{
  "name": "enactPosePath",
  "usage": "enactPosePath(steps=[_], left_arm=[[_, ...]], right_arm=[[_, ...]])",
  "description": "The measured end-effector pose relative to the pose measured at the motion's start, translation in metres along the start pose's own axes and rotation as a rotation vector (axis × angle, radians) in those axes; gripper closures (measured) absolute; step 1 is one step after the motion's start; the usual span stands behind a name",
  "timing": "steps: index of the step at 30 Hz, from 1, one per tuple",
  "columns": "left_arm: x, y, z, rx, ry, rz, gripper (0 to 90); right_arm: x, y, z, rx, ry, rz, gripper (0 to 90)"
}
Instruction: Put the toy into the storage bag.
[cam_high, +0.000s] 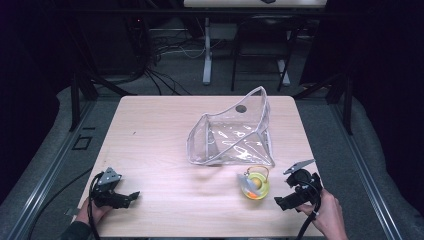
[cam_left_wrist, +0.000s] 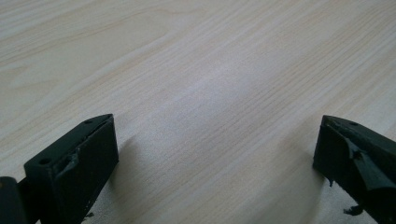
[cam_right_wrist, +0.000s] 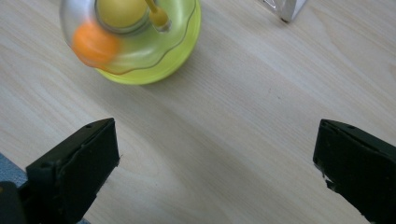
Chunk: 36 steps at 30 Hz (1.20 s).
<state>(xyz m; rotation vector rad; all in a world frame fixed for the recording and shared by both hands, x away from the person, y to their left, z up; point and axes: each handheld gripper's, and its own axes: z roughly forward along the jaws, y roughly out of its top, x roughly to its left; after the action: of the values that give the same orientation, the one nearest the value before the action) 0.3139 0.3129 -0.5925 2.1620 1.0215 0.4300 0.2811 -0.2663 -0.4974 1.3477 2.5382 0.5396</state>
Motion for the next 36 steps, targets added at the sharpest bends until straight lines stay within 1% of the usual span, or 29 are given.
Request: enactPosePath(steps=[1,2,3,4,5,6,7,8,9,10,11,13,14,17,19,20,21,24,26,27,28,29,30,31,33,34,35,36], left_arm=[[0.0,0.0,0.0,0.0,0.0,0.0,0.0],[0.0,0.0,0.0,0.0,0.0,0.001,0.0],[0.0,0.0,0.0,0.001,0.0,0.001,0.0],[0.0,0.0,0.0,0.0,0.0,0.001,0.0],[0.0,0.0,0.0,0.0,0.0,0.001,0.0],[0.0,0.0,0.0,0.0,0.0,0.001,0.0],[0.0,0.0,0.0,0.0,0.0,0.001,0.0],[0.0,0.0,0.0,0.0,0.0,0.001,0.0],[0.0,0.0,0.0,0.0,0.0,0.001,0.0],[0.0,0.0,0.0,0.0,0.0,0.001,0.0],[0.0,0.0,0.0,0.0,0.0,0.002,0.0],[0.0,0.0,0.0,0.0,0.0,0.0,0.0],[0.0,0.0,0.0,0.0,0.0,0.001,0.0],[0.0,0.0,0.0,0.0,0.0,0.001,0.0],[0.0,0.0,0.0,0.0,0.0,0.001,0.0],[0.0,0.0,0.0,0.0,0.0,0.001,0.0],[0.0,0.0,0.0,0.0,0.0,0.001,0.0],[0.0,0.0,0.0,0.0,0.0,0.001,0.0],[0.0,0.0,0.0,0.0,0.0,0.0,0.0],[0.0,0.0,0.0,0.0,0.0,0.001,0.0],[0.0,0.0,0.0,0.0,0.0,0.0,0.0],[0.0,0.0,0.0,0.0,0.0,0.001,0.0],[0.0,0.0,0.0,0.0,0.0,0.001,0.0],[0.0,0.0,0.0,0.0,0.0,0.001,0.0],[0.0,0.0,0.0,0.0,0.0,0.001,0.0],[0.0,0.0,0.0,0.0,0.0,0.001,0.0],[0.0,0.0,0.0,0.0,0.0,0.0,0.0],[0.0,0.0,0.0,0.0,0.0,0.001,0.0]], right_arm=[[0.0,0.001,0.0,0.005,-0.007,-0.004,0.0],[0.001,0.002,0.0,0.002,-0.002,-0.006,0.0],[0.001,0.004,0.0,0.011,-0.011,-0.019,0.0],[0.001,0.004,0.0,0.011,-0.011,-0.019,0.0],[0.002,0.005,0.0,0.009,-0.001,-0.016,0.0],[0.002,0.007,0.0,0.009,-0.01,-0.022,0.1],[0.003,0.008,0.001,0.007,-0.004,-0.021,0.1],[0.003,0.009,0.001,0.011,-0.014,-0.025,0.1],[0.003,0.01,0.0,0.01,-0.008,-0.026,0.0],[0.004,0.011,0.001,-0.008,0.0,-0.014,0.0],[0.004,0.013,0.0,-0.008,-0.008,-0.02,0.0],[0.005,0.016,-0.002,-0.012,0.001,-0.027,0.0],[0.005,0.017,-0.003,-0.01,-0.009,-0.031,0.1],[0.006,0.022,-0.004,-0.015,-0.017,-0.036,0.1],[0.006,0.024,-0.005,-0.023,-0.017,-0.038,0.5],[0.006,0.026,-0.005,-0.028,-0.009,-0.039,0.5],[0.007,0.028,-0.006,-0.033,-0.024,-0.047,0.9],[0.008,0.032,-0.008,-0.055,-0.024,-0.053,3.0],[0.01,0.034,-0.01,-0.065,-0.029,-0.058,6.3],[0.011,0.036,-0.011,-0.067,-0.028,-0.065,9.1],[0.012,0.037,-0.011,-0.082,-0.029,-0.061,13.5],[0.013,0.039,-0.012,-0.087,-0.036,-0.065,15.7],[0.014,0.04,-0.013,-0.079,-0.031,-0.066,15.4],[0.015,0.042,-0.014,-0.083,-0.045,-0.076,18.1],[0.016,0.045,-0.016,-0.089,-0.041,-0.084,26.7],[0.016,0.046,-0.017,-0.094,-0.038,-0.086,28.5],[0.017,0.048,-0.018,-0.094,-0.036,-0.091,33.7],[0.018,0.049,-0.02,-0.085,-0.041,-0.096,37.1]])
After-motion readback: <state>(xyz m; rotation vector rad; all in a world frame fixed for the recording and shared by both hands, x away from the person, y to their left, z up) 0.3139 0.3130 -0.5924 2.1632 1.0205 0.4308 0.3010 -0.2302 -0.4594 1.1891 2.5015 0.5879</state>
